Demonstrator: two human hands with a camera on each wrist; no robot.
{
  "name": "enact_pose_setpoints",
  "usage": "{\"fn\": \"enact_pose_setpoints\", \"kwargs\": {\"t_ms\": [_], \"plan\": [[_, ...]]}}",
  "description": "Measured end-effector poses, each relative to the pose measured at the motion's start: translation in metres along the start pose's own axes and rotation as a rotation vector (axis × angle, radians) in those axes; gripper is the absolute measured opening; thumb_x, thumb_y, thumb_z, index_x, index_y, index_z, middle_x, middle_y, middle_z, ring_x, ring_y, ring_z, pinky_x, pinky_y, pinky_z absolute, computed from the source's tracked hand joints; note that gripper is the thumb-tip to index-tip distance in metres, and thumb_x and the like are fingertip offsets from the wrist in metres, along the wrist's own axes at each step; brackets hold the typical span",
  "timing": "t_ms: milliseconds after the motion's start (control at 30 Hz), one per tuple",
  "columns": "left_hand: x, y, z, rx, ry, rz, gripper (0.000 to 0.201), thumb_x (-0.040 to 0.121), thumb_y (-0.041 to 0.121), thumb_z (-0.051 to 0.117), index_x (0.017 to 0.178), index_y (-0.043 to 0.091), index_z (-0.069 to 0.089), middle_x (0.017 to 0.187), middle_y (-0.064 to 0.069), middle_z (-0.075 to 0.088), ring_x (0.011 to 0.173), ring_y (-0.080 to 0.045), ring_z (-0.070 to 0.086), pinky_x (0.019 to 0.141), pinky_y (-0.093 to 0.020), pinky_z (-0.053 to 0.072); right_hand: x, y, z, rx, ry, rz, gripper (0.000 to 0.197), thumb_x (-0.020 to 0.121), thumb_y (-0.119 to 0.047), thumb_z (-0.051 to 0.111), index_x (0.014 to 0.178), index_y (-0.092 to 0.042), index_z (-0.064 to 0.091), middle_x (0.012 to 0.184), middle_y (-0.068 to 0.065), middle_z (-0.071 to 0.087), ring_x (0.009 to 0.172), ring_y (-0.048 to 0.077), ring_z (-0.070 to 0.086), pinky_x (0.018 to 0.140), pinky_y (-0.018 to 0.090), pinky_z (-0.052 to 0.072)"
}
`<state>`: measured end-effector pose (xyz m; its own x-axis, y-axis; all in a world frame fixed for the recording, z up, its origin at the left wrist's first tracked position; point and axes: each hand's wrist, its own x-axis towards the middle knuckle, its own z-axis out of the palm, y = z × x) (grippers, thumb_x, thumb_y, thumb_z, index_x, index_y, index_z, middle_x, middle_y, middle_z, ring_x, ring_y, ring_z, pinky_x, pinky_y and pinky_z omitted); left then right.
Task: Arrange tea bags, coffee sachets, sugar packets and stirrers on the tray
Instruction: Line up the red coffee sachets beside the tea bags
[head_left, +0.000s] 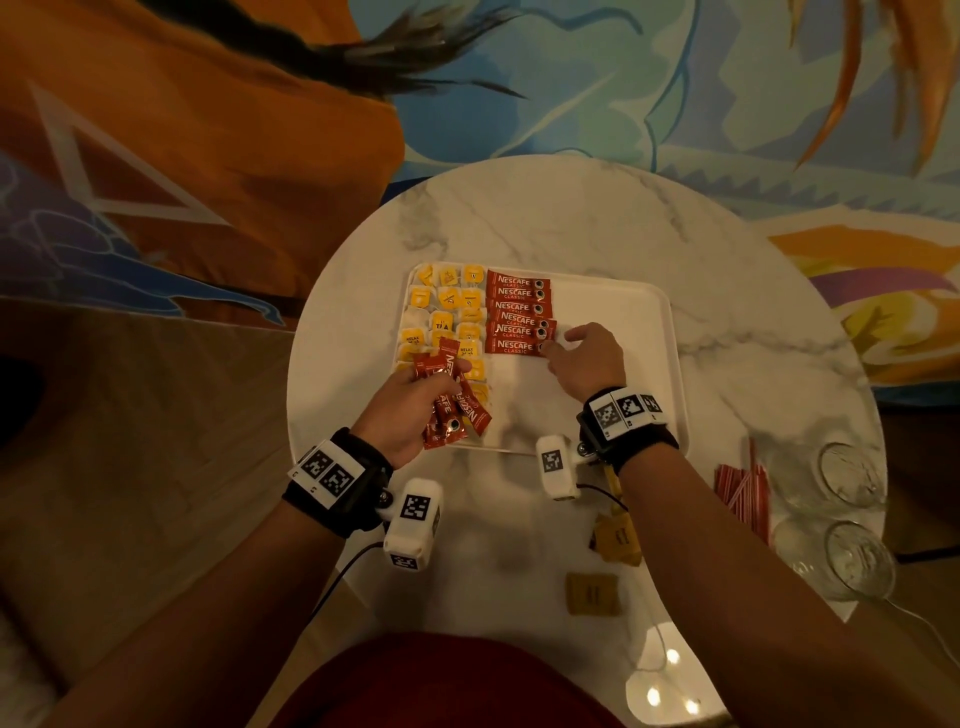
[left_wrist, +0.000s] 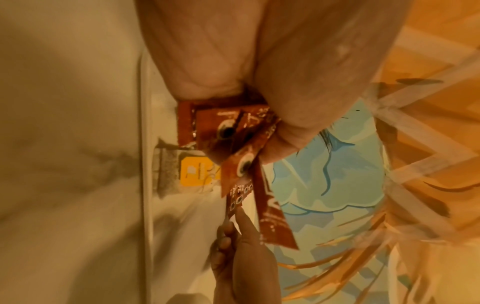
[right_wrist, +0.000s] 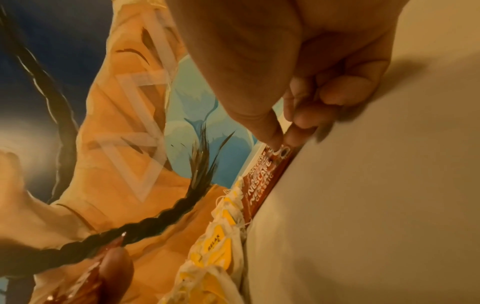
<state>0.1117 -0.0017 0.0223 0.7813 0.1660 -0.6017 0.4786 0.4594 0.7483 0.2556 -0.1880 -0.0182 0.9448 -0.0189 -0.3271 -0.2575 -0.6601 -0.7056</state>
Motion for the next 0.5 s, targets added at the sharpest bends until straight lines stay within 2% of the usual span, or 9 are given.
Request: {"fn": "enact_pose_setpoints", "kwargs": {"t_ms": [67,133,233,300,367,433,500], "plan": [[-0.001,0.000,-0.001,-0.007,0.000,0.005,0.027,0.094,0.002,0.057,0.117,0.008,0.070,0.114,-0.012,0.074,0.107,-0.033,0.071,0.093,-0.051,0.057,-0.005,-0.001,-0.004,-0.004,0.006,-0.041,0.033,0.087,-0.041,0.072,0.109,-0.022,0.055,0.102,0.005,0.072,0.092,0.019,0.069,0.081,0.033,0.053],[-0.002,0.000,0.000,0.008,0.001,0.023,0.024,0.094,0.002,0.060,0.114,0.009,0.071,0.113,-0.014,0.074,0.103,-0.032,0.072,0.089,-0.049,0.058,-0.016,-0.007,-0.010,0.062,-0.032,-0.094,0.024,0.088,-0.039,0.071,0.102,-0.022,0.061,0.095,0.003,0.073,0.084,0.017,0.069,0.075,0.033,0.055],[-0.001,0.000,0.000,0.037,-0.002,0.080,0.016,0.092,0.002,0.065,0.105,0.010,0.071,0.095,-0.013,0.074,0.080,-0.023,0.073,0.073,-0.037,0.062,-0.041,-0.017,-0.018,0.142,-0.185,-0.196,0.014,0.093,-0.031,0.067,0.096,-0.018,0.070,0.082,0.002,0.072,0.065,0.007,0.065,0.060,0.023,0.051],[0.000,-0.001,0.001,0.054,0.012,0.113,0.014,0.091,0.003,0.068,0.103,0.010,0.071,0.085,-0.008,0.074,0.071,-0.017,0.071,0.066,-0.030,0.059,-0.056,-0.022,-0.021,0.172,-0.282,-0.247,0.016,0.095,-0.030,0.065,0.096,-0.017,0.074,0.081,0.001,0.073,0.061,0.004,0.062,0.057,0.020,0.052],[0.001,-0.002,0.001,0.077,0.033,0.142,0.014,0.090,0.006,0.071,0.103,0.012,0.072,0.085,-0.006,0.074,0.071,-0.017,0.070,0.067,-0.030,0.058,-0.067,-0.024,-0.022,0.207,-0.355,-0.260,0.018,0.096,-0.032,0.065,0.094,-0.017,0.076,0.080,-0.001,0.073,0.063,0.005,0.064,0.057,0.020,0.053],[0.004,-0.003,0.001,0.104,0.054,0.174,0.016,0.088,0.010,0.074,0.104,0.013,0.073,0.089,-0.007,0.075,0.074,-0.019,0.069,0.071,-0.034,0.058,-0.074,-0.022,-0.021,0.223,-0.424,-0.277,0.020,0.096,-0.030,0.066,0.092,-0.014,0.077,0.080,0.002,0.073,0.062,0.005,0.062,0.054,0.016,0.048],[0.006,-0.004,0.000,0.140,0.074,0.194,0.017,0.087,0.014,0.076,0.104,0.013,0.074,0.090,-0.008,0.075,0.075,-0.020,0.068,0.075,-0.037,0.057,-0.077,-0.018,-0.019,0.228,-0.454,-0.311,0.016,0.094,-0.025,0.069,0.098,-0.012,0.077,0.085,0.005,0.075,0.065,0.005,0.062,0.059,0.016,0.050]]}}
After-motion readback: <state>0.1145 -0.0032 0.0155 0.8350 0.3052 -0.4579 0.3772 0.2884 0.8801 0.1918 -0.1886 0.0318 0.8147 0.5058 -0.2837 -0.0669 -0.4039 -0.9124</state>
